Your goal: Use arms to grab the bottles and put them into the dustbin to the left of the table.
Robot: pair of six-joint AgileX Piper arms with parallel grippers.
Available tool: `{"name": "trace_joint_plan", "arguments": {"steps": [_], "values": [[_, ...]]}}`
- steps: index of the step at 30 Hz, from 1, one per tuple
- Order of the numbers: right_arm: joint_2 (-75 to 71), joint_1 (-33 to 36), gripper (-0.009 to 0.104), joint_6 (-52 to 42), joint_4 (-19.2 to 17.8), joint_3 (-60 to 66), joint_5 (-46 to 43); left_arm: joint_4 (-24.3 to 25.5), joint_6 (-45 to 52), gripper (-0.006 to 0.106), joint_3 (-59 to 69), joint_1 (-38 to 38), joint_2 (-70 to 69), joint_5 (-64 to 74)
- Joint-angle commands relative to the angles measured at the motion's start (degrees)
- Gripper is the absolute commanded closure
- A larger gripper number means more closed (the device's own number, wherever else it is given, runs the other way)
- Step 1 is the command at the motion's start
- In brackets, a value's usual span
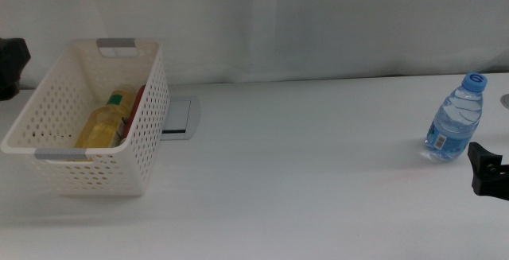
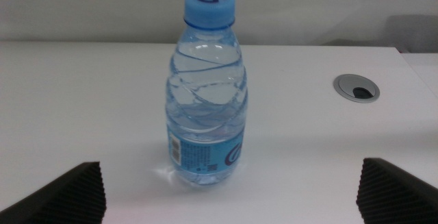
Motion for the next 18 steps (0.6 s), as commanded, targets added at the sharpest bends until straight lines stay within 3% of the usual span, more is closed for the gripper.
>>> {"name": "trace_joint_plan", "arguments": {"steps": [1, 8, 14, 18], "values": [[2.36, 0.03, -0.008, 0.06, 0.24, 0.36, -3.91, -0.74, -0.29, 0.01, 0.29, -0.27, -0.15, -0.68], [9.18, 0.03, -0.008, 3.39, 0.03, 0.13, -10.69, -0.74, -0.29, 0.01, 0.29, -0.27, -0.15, -0.56], [15.44, 0.03, -0.008, 4.99, -3.92, -2.37, -13.87, -0.74, -0.29, 0.01, 0.29, -0.27, -0.15, -0.56], [19.33, 0.03, -0.008, 6.06, -4.03, -4.77, -16.25, -0.74, -0.29, 0.01, 0.29, -0.27, -0.15, -0.56]]}}
